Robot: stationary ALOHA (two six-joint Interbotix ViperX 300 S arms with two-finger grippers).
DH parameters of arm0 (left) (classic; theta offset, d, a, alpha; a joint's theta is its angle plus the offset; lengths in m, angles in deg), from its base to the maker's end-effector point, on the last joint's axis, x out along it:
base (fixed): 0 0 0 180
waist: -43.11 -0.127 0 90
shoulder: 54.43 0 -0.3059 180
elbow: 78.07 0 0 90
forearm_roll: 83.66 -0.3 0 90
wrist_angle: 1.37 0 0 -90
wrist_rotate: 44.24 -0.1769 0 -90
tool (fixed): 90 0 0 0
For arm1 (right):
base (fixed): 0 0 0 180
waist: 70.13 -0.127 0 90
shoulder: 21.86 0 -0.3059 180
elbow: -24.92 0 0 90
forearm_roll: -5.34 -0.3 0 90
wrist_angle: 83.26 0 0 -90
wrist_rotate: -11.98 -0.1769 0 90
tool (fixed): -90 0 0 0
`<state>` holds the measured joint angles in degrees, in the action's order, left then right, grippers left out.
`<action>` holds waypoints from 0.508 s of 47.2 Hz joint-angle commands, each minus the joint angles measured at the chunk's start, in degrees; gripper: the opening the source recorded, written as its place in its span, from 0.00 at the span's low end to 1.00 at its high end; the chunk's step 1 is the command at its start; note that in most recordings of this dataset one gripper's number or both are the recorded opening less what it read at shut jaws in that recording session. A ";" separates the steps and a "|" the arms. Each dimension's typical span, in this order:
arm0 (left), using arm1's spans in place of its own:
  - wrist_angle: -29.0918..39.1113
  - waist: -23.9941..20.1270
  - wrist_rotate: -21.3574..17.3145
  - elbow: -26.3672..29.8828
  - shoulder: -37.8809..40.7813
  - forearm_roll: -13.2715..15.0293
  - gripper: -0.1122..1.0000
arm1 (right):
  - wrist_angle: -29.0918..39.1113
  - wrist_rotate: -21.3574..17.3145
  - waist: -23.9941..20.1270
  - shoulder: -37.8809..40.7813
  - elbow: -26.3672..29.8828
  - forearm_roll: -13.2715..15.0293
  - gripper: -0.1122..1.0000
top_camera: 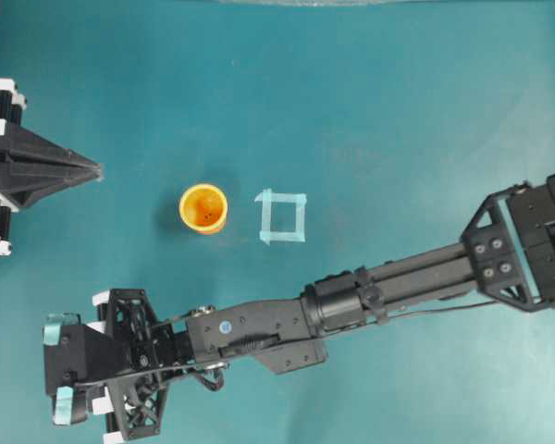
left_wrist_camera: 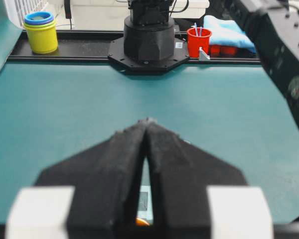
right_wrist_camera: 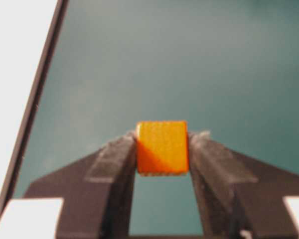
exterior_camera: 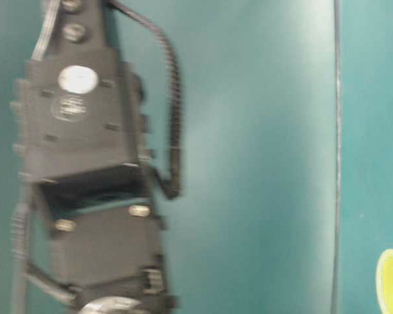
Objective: Lift the orange block with right arm.
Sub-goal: 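Raise the right gripper holding the orange cube off the table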
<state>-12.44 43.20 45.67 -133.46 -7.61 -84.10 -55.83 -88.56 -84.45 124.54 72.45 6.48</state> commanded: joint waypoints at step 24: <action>0.18 0.00 0.26 1.41 0.35 -0.09 0.10 | 6.50 0.26 0.09 -6.68 8.17 2.02 0.46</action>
<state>-12.18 43.29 45.85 -133.46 -7.52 -84.10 -49.68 -88.39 -84.45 121.90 78.51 7.71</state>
